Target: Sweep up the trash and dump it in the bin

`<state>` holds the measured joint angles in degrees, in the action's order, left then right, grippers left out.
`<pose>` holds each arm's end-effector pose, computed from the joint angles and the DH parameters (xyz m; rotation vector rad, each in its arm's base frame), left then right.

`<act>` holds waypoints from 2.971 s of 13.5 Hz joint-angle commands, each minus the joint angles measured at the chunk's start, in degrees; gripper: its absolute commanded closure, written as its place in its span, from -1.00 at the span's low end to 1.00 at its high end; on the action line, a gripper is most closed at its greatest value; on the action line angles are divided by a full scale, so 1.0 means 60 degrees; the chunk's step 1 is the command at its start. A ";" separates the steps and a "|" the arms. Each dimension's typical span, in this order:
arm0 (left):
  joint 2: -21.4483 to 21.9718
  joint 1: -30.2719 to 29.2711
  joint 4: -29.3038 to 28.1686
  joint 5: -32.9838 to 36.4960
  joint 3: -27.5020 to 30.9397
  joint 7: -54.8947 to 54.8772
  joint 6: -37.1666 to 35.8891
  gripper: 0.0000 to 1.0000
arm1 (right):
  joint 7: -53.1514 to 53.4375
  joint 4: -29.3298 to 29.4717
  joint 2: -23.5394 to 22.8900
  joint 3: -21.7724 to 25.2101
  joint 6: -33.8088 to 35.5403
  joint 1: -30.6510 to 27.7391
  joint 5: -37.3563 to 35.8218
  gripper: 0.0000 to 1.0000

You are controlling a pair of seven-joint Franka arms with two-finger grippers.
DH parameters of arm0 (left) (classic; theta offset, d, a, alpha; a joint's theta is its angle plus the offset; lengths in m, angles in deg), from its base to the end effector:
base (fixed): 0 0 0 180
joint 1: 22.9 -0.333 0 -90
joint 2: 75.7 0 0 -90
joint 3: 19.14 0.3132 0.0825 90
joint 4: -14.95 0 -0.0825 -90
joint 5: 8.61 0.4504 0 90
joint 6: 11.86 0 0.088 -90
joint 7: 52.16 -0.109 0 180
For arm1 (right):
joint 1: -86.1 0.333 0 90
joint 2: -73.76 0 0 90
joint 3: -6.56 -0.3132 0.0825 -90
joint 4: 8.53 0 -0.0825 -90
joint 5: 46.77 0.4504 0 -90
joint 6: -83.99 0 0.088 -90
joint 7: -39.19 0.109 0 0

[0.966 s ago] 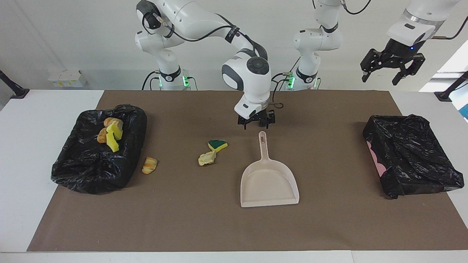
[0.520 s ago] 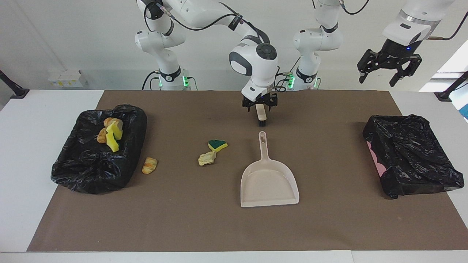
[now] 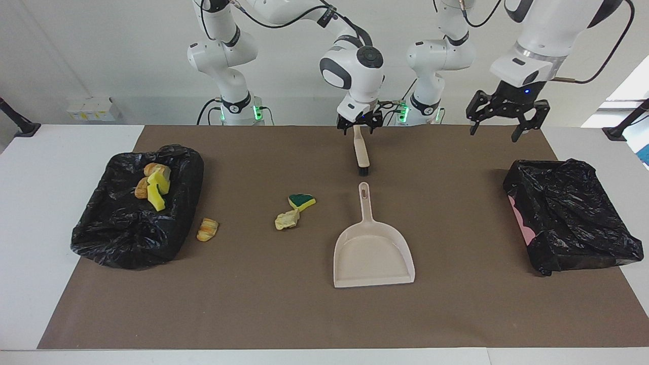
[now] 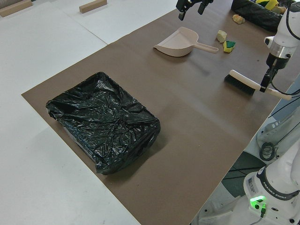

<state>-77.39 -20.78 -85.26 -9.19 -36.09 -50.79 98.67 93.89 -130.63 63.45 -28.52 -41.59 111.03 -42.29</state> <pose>0.6171 -0.2121 0.5378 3.0525 -0.4696 0.2263 0.2979 0.5229 0.2848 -3.1132 -0.0641 0.2916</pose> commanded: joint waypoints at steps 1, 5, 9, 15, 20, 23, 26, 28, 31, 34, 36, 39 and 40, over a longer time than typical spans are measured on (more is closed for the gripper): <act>-0.0389 -0.0002 -0.0596 -0.0035 -0.0673 0.1130 0.1129 -1.00 | 0.0113 -0.0216 0.0238 -0.0013 -0.0135 -0.0083 0.0263 -0.04; -0.1428 0.0406 -0.1212 0.0795 -0.1509 0.3294 0.2491 -1.00 | 0.0156 -0.0216 0.0267 -0.0042 -0.0018 -0.0068 0.0380 1.00; -0.2221 0.0671 -0.1227 0.2014 -0.1789 0.5116 0.3183 -1.00 | 0.0084 -0.0085 0.0238 -0.0071 0.0362 -0.0053 0.0703 1.00; -0.2589 0.0672 -0.1578 0.2235 -0.1789 0.5924 0.4105 -0.96 | 0.0405 0.0047 0.0719 -0.0027 0.1591 -0.0799 0.0703 1.00; -0.2779 0.0716 -0.1857 0.2353 -0.1789 0.6013 0.4166 -0.89 | -0.0135 0.0077 0.1892 -0.0027 0.2750 -0.2716 0.0703 1.00; -0.2794 0.0716 -0.1813 0.2367 -0.1789 0.6320 0.4166 -0.44 | -0.1055 0.0515 0.1893 0.0002 0.3611 -0.3814 0.0499 1.00; -0.2794 0.0716 -0.1784 0.2382 -0.1789 0.6307 0.4151 0.60 | -0.2083 0.0794 0.1631 0.0017 0.4054 -0.5002 -0.0800 1.00; -0.2779 0.0701 -0.1682 0.2426 -0.1775 0.6175 0.4078 0.96 | -0.2608 0.0911 0.1382 0.0017 0.4171 -0.5835 -0.1666 1.00; -0.2604 0.0540 -0.1608 0.2411 -0.1746 0.5066 0.3990 0.98 | -0.3532 0.0882 0.1162 0.0017 0.4084 -0.7036 -0.2634 1.00; -0.2282 0.0322 -0.1608 0.2411 -0.1731 0.3313 0.3363 0.97 | -0.4150 0.0824 0.0913 0.0031 0.3996 -0.7888 -0.3498 1.00; -0.1931 0.0043 -0.1608 0.2397 -0.1716 0.1219 0.2719 0.97 | -0.4514 0.0766 0.0810 0.0017 0.3806 -0.8431 -0.3720 1.00; -0.1549 -0.0206 -0.1637 0.2396 -0.1658 -0.1376 0.1591 0.96 | -0.4531 0.0721 0.0138 0.0017 0.3236 -0.8725 -0.4350 1.00; -0.1534 -0.0309 -0.1666 0.2396 -0.1657 -0.2298 0.1428 0.95 | -0.4531 0.0721 0.0034 0.0002 0.3104 -0.8711 -0.4365 1.00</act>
<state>-88.39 -21.55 -94.59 4.32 -45.91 -56.22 110.09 67.66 -126.74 65.92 -27.43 -21.14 59.94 -66.71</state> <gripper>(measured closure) 0.687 0.744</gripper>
